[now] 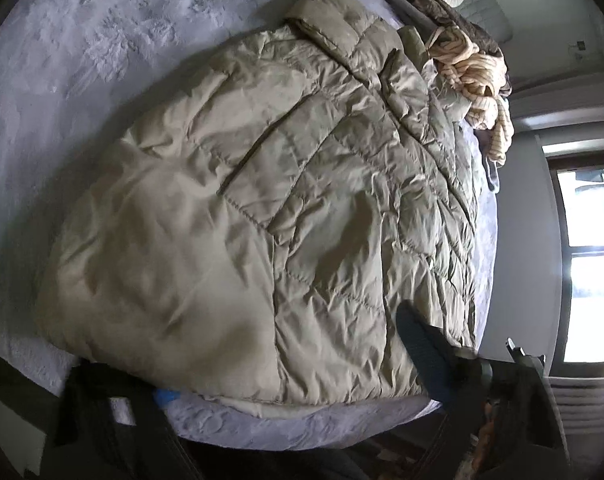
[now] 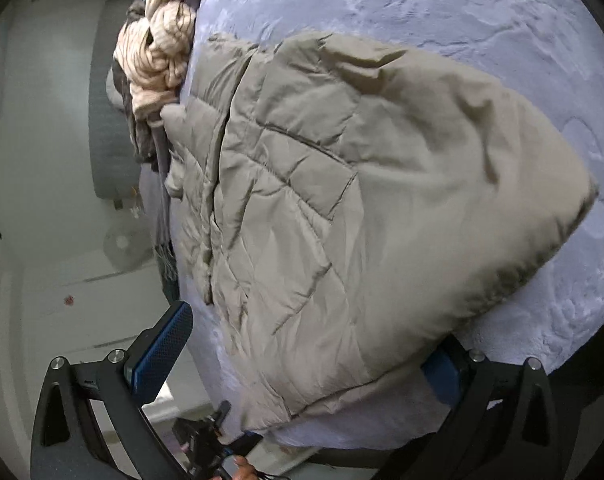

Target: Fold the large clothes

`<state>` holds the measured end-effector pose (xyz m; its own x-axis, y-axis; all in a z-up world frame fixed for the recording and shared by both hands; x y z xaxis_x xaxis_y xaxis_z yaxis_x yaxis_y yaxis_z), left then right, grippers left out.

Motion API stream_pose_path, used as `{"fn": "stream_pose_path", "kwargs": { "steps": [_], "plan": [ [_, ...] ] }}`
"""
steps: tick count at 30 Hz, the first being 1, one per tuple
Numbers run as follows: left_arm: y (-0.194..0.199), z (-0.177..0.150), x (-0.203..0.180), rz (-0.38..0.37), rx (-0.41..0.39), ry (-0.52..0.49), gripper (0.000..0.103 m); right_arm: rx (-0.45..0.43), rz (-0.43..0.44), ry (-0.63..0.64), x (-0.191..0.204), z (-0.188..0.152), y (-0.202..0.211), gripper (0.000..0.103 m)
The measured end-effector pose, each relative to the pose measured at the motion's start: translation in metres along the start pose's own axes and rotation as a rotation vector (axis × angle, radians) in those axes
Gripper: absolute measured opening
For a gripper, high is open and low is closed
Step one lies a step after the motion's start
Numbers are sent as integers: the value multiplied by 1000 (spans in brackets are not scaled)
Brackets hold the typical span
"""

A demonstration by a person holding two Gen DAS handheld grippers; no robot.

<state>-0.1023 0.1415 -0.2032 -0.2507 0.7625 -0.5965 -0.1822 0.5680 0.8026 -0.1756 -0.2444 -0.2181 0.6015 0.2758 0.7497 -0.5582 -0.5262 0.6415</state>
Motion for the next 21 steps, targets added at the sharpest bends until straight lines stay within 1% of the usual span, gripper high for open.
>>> {"fn": "stream_pose_path", "kwargs": {
  "steps": [1, 2, 3, 4, 5, 6, 8, 9, 11, 14, 17, 21],
  "plan": [
    [-1, 2, 6, 15, 1, -5, 49, 4, -12, 4, 1, 0, -1, 103],
    [1, 3, 10, 35, 1, -12, 33, 11, -20, 3, -2, 1, 0, 103],
    [2, 5, 11, 52, 5, -26, 12, 14, -23, -5, -1, 1, -2, 102],
    [5, 6, 12, 53, 2, -33, 12, 13, -24, -9, -1, 2, -1, 100],
    [10, 9, 10, 45, -12, -39, 12, 13, -31, -12, -2, 3, -1, 95],
    [15, 11, 8, 42, -24, -52, 12, 19, -45, -12, -3, 4, 0, 81],
    [24, 15, 4, 60, -46, -82, 12, 50, -104, -13, -11, 7, -1, 24],
    [28, 16, 2, 65, -53, -91, 12, 66, -137, -18, -15, 9, -3, 14],
    [36, 21, -9, 66, -72, -114, 12, 74, -154, -15, -16, 15, -2, 10],
    [46, 30, -26, 84, -101, -154, 12, 85, -151, 55, 2, 20, 1, 9],
    [58, 47, -45, 87, -133, -173, 12, 101, -165, 163, 28, 27, 1, 9],
    [75, 73, -78, 102, -195, -208, 12, 103, -147, 295, 76, 47, 3, 8]
  ]
}}
Point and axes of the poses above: each gripper's, at about its wrist camera, not at the fingertips, and y roughly against the way its jaws point, x to its left, z to its top, the point moved 10 cm from there along -y, roughly the way its jaws point, and after that the axes turned 2 degrees about x, right-handed, at the moved point
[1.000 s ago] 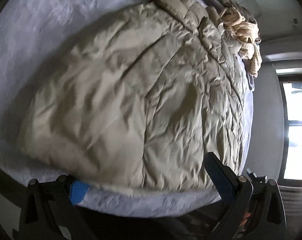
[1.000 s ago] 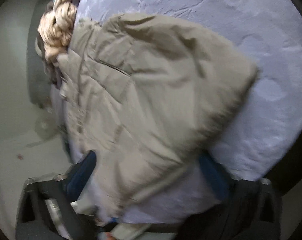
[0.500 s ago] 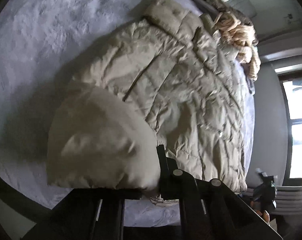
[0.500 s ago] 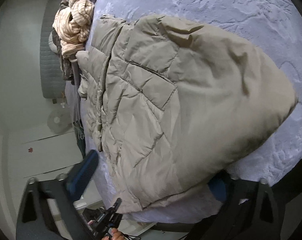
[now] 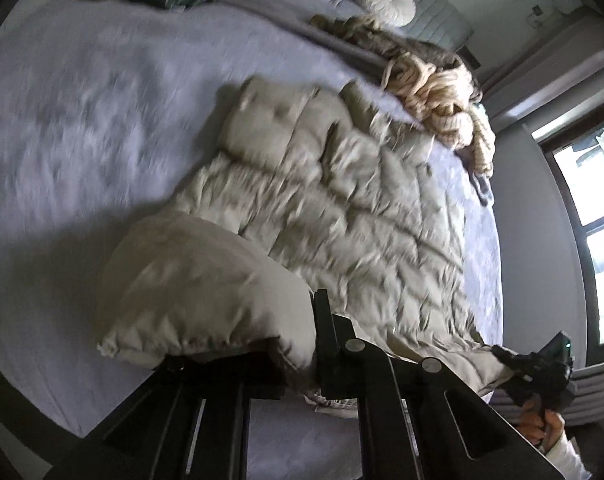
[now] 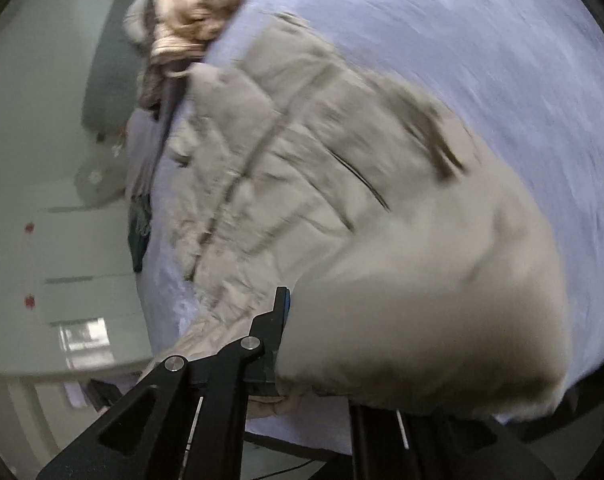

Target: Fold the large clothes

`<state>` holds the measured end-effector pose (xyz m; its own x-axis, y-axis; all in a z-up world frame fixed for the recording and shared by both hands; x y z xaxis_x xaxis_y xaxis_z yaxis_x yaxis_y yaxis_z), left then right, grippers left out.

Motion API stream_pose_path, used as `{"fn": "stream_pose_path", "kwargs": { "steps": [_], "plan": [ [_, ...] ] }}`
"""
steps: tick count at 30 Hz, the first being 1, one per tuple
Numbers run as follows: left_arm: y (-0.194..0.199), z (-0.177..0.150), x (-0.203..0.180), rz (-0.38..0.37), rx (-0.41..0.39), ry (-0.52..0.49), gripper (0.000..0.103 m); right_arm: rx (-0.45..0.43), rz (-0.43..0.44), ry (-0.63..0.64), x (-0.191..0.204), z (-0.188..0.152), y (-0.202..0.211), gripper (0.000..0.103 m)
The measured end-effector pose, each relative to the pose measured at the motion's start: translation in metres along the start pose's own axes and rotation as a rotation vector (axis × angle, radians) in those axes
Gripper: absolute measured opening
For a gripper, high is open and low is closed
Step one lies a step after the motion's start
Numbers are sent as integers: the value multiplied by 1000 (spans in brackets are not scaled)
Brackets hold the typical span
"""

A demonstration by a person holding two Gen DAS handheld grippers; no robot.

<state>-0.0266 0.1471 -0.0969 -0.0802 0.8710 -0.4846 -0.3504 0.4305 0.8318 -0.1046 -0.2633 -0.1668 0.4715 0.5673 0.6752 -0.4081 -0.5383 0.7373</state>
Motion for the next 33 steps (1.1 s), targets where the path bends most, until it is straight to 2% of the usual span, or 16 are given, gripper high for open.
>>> {"fn": "stream_pose_path", "kwargs": {
  "steps": [9, 17, 24, 28, 33],
  "plan": [
    [23, 84, -40, 12, -168, 22, 12, -52, 49, 254, 94, 81, 14, 8],
    [-1, 161, -57, 12, -190, -31, 12, -127, 23, 378, 157, 153, -3, 8],
    [-55, 233, -59, 42, -133, -86, 12, -166, -35, 376, 176, 210, -45, 8],
    [-96, 261, -56, 56, -112, -118, 12, -170, -52, 337, 170, 244, -74, 8],
    [-165, 285, -34, 98, -74, -122, 12, -157, -90, 291, 150, 279, -122, 8]
  ]
}}
Point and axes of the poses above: each gripper's, at about its wrist camera, not at the fingertips, and y roughly against the way its jaws point, x to its left, z to its top, the point moved 10 cm from there along -y, roughly the way its jaws point, and after that the axes turned 2 degrees about x, right-handed, at the moved point
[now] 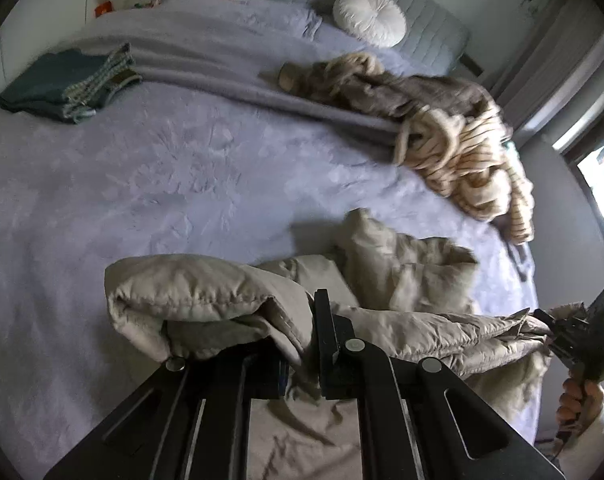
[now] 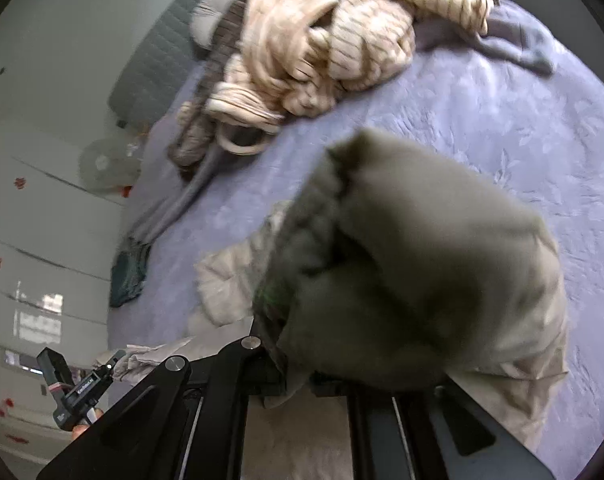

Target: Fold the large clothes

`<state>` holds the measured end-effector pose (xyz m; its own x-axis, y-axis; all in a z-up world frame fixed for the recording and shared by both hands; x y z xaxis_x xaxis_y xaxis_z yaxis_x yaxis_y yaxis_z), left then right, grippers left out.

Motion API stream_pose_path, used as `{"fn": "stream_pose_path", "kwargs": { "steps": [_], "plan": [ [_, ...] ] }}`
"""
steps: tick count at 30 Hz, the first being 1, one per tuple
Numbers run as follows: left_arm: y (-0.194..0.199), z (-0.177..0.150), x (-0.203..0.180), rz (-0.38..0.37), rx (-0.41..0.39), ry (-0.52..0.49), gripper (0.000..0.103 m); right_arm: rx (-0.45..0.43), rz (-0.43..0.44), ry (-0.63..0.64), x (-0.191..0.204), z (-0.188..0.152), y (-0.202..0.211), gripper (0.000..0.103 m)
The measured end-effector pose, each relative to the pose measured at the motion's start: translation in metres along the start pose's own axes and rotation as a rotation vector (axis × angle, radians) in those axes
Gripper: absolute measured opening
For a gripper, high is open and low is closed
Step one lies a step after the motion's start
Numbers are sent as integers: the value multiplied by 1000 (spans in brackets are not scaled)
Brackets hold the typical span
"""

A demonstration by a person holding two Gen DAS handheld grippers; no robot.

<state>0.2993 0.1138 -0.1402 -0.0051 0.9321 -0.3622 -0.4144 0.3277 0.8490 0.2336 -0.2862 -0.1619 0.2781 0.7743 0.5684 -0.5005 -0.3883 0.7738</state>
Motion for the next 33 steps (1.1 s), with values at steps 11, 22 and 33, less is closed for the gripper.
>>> {"fn": "stream_pose_path", "kwargs": {
  "steps": [11, 22, 33],
  "plan": [
    [-94, -8, 27, 78, 15, 30, 13, 52, -34, -91, -52, 0, -83, 9],
    [-7, 3, 14, 129, -165, -106, 91, 6, -86, 82, -22, 5, -34, 52],
    [-129, -26, -19, 187, -53, -224, 59, 106, -211, 344, -18, -33, -127, 14]
  ]
}}
Point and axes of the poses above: each gripper's, at about its wrist camera, not at the fingertips, and y roughly against the way its jaws point, x to its left, z to its top, the point moved 10 cm from there along -y, roughly the way its jaws point, and after that the axes turned 2 degrees about x, right-handed, at the moved point
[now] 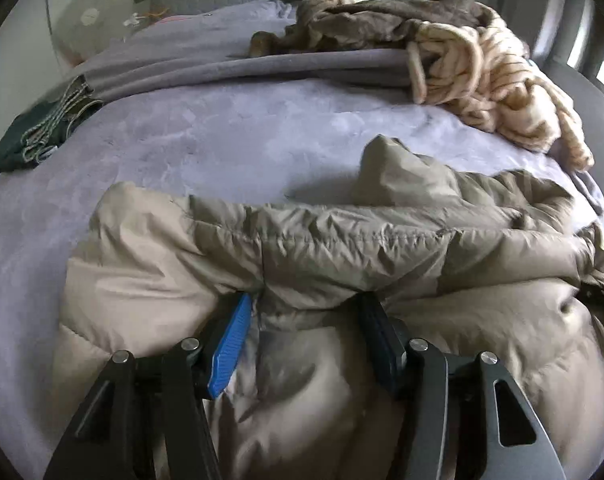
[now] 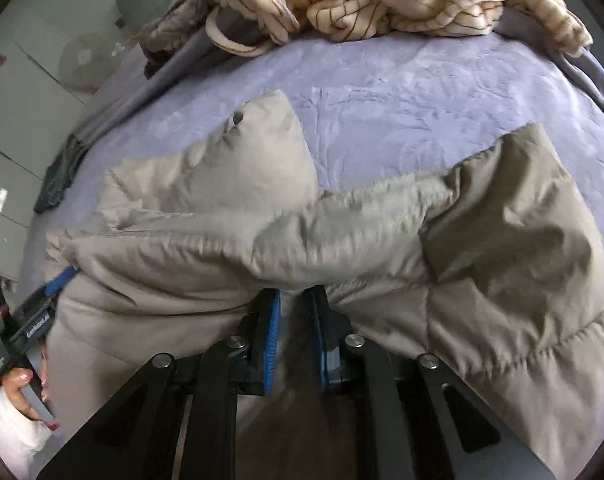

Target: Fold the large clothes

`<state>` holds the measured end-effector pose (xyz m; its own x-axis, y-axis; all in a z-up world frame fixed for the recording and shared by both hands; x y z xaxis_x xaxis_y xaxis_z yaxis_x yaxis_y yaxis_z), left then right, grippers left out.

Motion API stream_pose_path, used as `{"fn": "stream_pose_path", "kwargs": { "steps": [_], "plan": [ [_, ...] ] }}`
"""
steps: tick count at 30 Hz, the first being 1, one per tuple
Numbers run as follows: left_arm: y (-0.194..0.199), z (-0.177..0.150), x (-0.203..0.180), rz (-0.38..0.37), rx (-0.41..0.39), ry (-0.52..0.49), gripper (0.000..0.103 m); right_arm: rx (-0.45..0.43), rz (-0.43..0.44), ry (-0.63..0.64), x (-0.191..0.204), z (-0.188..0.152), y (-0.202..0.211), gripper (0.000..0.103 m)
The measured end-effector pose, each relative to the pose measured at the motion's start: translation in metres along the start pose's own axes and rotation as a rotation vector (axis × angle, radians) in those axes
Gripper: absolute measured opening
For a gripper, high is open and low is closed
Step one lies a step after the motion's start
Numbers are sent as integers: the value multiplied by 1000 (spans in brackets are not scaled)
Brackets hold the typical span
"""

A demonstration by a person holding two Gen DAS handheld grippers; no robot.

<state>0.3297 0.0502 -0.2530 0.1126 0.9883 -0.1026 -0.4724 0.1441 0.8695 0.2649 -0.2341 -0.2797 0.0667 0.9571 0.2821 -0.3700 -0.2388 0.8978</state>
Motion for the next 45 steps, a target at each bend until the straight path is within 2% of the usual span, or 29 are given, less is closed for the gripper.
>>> {"fn": "stream_pose_path", "kwargs": {
  "steps": [4, 7, 9, 11, 14, 16, 18, 19, 22, 25, 27, 30, 32, 33, 35, 38, 45],
  "plan": [
    [-4, 16, 14, -7, 5, 40, 59, 1, 28, 2, -7, 15, 1, 12],
    [-2, 31, 42, 78, -28, 45, 59, -42, -35, -10, -31, 30, 16, 12],
    [-12, 36, 70, 139, -14, 100, 59, -65, -102, -66, -61, 38, 23, 12],
    [-27, 34, 86, 132, 17, 153, 59, -56, -153, -138, -94, 38, 19, 12],
    [-48, 31, 95, 114, 41, 202, 59, -48, -125, -212, -121, 35, 2, 12],
    [-57, 32, 96, 123, 43, 204, 60, -63, -94, -235, -126, 38, -7, 11],
    [-61, 33, 97, 137, 44, 202, 62, -73, -107, -228, -127, 42, -13, 11],
    [-62, 33, 99, 147, 49, 205, 67, -73, -117, -220, -127, 43, -13, 11],
    [-54, 32, 105, 155, 59, 228, 68, -64, -129, -223, -126, 48, -8, 12],
    [-30, 31, 108, 175, 57, 220, 68, -62, -138, -245, -120, 50, 5, 18],
    [-6, 28, 106, 161, 45, 199, 68, -76, -127, -252, -114, 47, 19, 27],
    [27, 17, 102, 145, 30, 163, 69, -109, -107, -247, -100, 31, 44, 31],
    [43, 6, 99, 136, 33, 151, 86, -124, -79, -259, -92, 16, 60, 31],
    [55, -2, 98, 131, 24, 153, 91, -130, -57, -271, -87, 8, 67, 33],
    [67, -16, 94, 114, 24, 147, 91, -136, -34, -283, -81, -8, 78, 36],
    [77, -42, 86, 104, 71, 142, 91, -134, -3, -298, -72, -32, 91, 36],
    [98, -96, 76, 88, 123, 184, 92, -104, 44, -340, -59, -90, 107, 39]
  ]
}}
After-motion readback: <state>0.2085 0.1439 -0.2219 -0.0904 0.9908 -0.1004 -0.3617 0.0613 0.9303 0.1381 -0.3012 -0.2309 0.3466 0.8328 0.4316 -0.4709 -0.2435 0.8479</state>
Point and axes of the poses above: each gripper's, at about its wrist camera, not at the fingertips, and y roughly against the way its jaws point, x to its left, z to its top, the point moved 10 cm from there along -y, roughly the way its jaws point, and after that the axes turned 2 degrees about x, right-handed, at the moved point
